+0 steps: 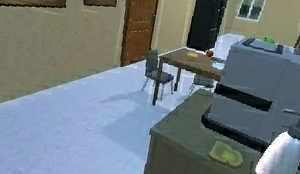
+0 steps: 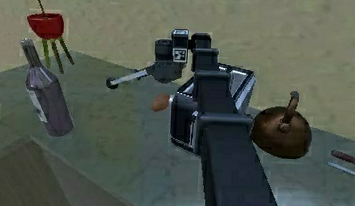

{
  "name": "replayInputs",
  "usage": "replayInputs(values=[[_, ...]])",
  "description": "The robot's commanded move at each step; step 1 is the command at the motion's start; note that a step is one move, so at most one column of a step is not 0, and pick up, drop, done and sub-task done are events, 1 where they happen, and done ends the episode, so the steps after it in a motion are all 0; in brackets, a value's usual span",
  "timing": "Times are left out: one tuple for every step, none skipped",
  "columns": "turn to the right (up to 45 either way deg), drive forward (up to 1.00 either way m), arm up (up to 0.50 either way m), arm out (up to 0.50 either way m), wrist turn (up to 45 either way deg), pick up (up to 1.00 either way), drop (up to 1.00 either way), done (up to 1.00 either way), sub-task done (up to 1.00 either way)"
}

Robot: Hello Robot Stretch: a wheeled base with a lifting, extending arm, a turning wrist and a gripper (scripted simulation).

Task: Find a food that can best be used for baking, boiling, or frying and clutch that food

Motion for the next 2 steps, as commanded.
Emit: replayInputs(values=[[0.0,0.0,0.0,0.0,30.0,0.0,0.0,0.0,0.0],[0.0,0.0,-0.12,0.0,0.0,0.0,0.0,0.0,0.0]])
